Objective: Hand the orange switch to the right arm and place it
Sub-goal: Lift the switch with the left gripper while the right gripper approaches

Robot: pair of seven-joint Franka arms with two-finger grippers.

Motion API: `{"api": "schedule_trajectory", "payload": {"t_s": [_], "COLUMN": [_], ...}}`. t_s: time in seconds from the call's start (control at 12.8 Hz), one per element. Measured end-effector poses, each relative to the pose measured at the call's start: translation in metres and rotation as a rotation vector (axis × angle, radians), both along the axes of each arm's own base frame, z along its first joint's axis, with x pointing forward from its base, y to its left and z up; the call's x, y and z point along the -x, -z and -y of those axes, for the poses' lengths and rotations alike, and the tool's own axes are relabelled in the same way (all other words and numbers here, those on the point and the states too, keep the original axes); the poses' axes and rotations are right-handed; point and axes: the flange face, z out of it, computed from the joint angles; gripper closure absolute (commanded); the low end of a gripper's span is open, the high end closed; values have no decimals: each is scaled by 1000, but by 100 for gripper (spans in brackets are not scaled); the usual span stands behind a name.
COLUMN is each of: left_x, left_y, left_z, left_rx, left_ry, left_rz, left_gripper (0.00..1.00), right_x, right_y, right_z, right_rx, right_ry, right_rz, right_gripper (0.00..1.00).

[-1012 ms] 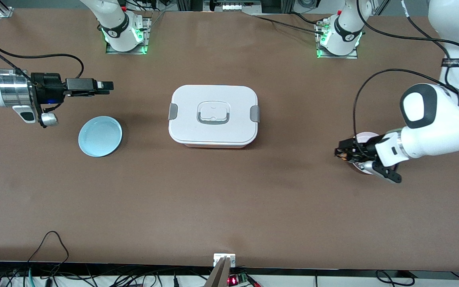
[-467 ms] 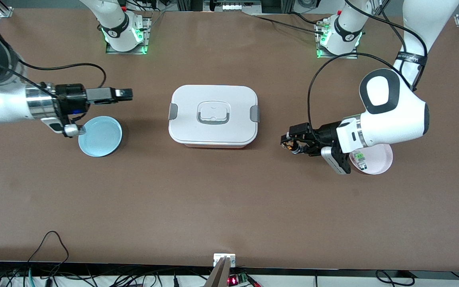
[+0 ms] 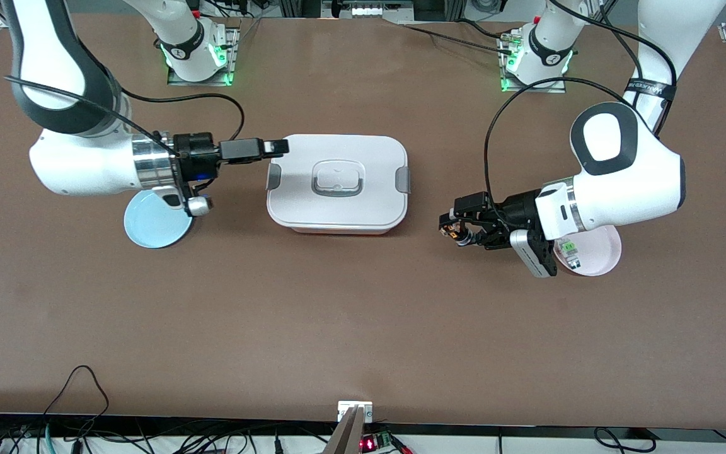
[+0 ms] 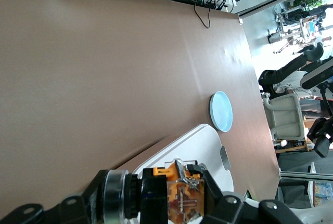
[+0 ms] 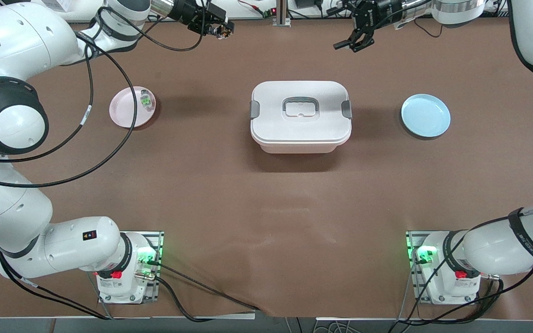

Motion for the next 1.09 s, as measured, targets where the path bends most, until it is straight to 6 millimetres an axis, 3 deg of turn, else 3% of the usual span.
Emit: {"api": "schedule_trajectory", "payload": {"t_s": [0.55, 0.86, 1.09], "left_x": [4, 6, 22], "left_y": [-8, -11, -25], "left_z": [22, 28, 65], "left_rx": [68, 85, 166], "left_ry": [-4, -1, 37], "left_rz": [-19, -23, -33], "left_gripper": [100, 100, 100], "right_x": [-1, 1, 0], "right_y": [5, 8, 11], "right_z": [-23, -47, -55], "right_rx": [-53, -55, -68], "right_ry": [63, 124, 176], "right_rz": [-90, -91, -147], "right_gripper": [0, 0, 0]}}
